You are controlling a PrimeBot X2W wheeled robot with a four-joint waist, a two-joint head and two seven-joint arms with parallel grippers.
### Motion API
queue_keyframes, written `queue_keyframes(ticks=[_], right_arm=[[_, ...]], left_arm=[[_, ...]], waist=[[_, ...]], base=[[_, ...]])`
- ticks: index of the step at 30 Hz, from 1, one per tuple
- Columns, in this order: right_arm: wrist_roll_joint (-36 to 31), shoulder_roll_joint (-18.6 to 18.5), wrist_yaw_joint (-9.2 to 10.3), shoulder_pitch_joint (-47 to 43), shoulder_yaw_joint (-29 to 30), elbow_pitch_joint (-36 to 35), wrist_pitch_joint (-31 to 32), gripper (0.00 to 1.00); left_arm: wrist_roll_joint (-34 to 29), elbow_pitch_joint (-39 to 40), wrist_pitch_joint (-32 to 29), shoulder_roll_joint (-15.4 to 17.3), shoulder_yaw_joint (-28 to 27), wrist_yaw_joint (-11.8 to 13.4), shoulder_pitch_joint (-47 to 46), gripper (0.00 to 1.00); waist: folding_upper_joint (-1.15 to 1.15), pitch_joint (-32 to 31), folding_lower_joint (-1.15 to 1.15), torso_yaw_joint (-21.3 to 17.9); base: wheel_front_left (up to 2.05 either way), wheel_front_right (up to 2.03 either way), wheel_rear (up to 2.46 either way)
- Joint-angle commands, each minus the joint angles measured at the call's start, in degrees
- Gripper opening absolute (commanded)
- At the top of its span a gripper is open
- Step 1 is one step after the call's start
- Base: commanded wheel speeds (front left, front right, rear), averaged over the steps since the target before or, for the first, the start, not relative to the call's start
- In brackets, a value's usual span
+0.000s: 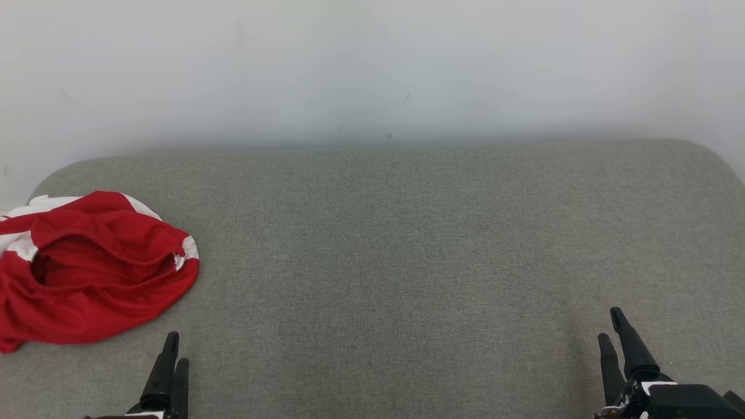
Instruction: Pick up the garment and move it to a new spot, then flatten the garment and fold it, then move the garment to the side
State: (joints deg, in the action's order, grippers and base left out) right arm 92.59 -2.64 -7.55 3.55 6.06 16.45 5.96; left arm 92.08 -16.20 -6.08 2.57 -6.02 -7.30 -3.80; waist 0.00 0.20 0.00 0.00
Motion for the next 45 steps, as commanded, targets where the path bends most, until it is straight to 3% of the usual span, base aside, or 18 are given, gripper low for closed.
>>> queue_keyframes(ticks=[1, 9, 21, 45], right_arm=[[-0.69, -0.12, 0.0, 1.02, -0.55, -1.34, -0.52, 1.0], [-4.32, -0.63, 0.01, 0.72, -2.63, -2.34, -2.85, 1.0], [-15.37, -0.9, 0.02, 0.44, -4.34, -3.77, -5.67, 1.0], [-41.46, -1.46, 0.04, -0.34, -8.47, -5.71, -10.76, 1.0]], left_arm=[[-0.71, 1.46, 0.6, 0.16, 0.22, -0.07, -0.93, 1.0], [-5.5, 3.29, 2.87, 0.18, 0.4, -0.09, -0.58, 1.0], [-17.98, 5.83, 5.72, 0.22, 0.57, 0.66, -0.3, 1.0], [-48.98, 9.06, 10.8, 1.62, 4.01, 3.82, 1.6, 1.0]], waist=[[0.0, 0.01, 0.0, 0.0], [0.0, 0.02, 0.0, 0.02], [0.0, 0.0, 0.0, 0.1], [0.0, -0.16, 0.0, 0.27]], base=[[0.0, 0.0, 0.0], [0.0, 0.0, 0.0], [0.0, 0.0, 0.0], [0.0, 0.0, 0.0]])
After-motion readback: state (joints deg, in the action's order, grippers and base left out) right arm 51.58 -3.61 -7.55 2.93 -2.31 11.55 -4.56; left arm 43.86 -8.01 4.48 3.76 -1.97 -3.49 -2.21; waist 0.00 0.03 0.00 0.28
